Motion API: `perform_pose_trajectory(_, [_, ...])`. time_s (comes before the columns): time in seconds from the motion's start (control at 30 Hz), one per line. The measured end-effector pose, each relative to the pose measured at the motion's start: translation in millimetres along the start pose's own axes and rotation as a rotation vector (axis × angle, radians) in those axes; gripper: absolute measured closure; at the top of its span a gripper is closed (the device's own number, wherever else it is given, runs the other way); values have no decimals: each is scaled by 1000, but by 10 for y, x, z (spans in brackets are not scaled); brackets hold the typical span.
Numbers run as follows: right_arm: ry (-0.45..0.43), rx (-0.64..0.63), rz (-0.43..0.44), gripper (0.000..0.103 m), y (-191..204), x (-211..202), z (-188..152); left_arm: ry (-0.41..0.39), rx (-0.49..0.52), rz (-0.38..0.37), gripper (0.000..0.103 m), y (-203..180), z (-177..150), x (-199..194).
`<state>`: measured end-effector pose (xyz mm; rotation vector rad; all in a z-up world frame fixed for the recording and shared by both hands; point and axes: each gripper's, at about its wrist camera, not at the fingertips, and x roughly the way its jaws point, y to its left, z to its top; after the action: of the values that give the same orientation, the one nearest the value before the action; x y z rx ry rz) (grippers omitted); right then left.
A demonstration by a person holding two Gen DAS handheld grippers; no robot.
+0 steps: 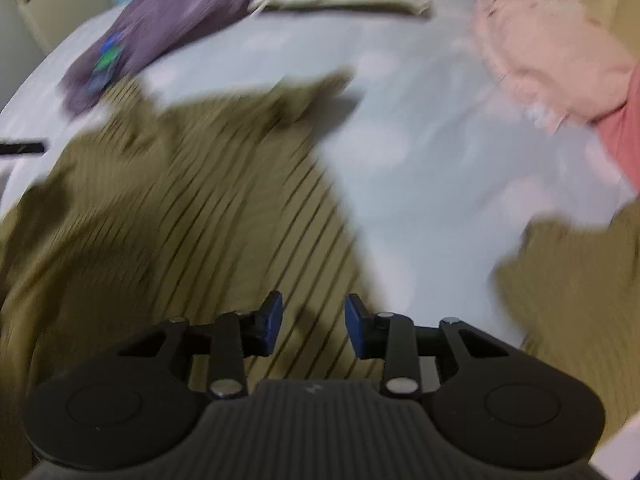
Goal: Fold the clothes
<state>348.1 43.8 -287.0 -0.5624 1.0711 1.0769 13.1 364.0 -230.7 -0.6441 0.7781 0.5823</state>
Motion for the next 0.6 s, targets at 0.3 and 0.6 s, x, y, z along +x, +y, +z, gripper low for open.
perform_pose_trajectory(0.3, [55, 32, -112, 103, 105, -61, -176, 6, -26, -23, 68, 54, -358, -325])
perform_pose_trajectory(0.6, [-164, 20, -566, 103, -412, -538, 413, -8, -16, -27, 68, 106, -459, -653])
